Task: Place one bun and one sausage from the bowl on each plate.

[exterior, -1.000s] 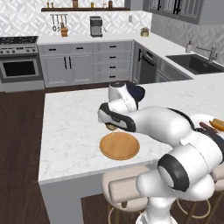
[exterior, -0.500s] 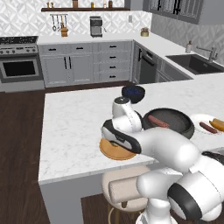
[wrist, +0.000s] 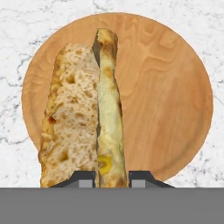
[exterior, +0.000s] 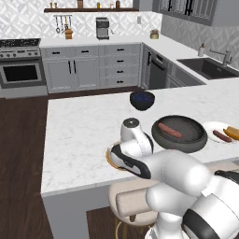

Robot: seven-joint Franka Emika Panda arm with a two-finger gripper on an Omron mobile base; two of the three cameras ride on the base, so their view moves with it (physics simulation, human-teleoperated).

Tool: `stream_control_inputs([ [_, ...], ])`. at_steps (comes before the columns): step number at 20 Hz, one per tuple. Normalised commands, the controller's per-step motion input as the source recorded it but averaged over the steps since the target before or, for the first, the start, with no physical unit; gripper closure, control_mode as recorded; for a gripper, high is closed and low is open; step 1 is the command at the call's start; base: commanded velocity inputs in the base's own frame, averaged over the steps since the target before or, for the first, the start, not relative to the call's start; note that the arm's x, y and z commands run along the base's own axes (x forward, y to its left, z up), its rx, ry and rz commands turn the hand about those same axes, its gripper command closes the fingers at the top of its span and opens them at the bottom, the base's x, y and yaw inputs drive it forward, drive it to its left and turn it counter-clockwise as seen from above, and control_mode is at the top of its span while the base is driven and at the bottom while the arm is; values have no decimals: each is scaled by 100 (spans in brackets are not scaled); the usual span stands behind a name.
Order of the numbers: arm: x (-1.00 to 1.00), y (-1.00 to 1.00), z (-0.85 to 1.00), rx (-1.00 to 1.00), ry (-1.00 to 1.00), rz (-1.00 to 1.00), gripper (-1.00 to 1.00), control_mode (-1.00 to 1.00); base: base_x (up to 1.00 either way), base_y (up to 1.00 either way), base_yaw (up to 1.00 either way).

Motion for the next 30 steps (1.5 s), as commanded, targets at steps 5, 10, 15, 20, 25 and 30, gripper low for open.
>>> stream_control_inputs([
  [5,15,8,-17,0,0,-1,100,-100,0,0,0],
  [10,32,4,-4,0,0,-1,100,-100,0,0,0],
  [15,9,0,0,0,0,-2,100,-100,0,0,0],
  [20,0,0,-1,0,0,-1,-100,-100,0,0,0],
  [25,0,0,25,0,0,0,-100,-100,0,0,0],
  [30,-7,-7,53,0,-2,-1,-100,-100,0,0,0],
])
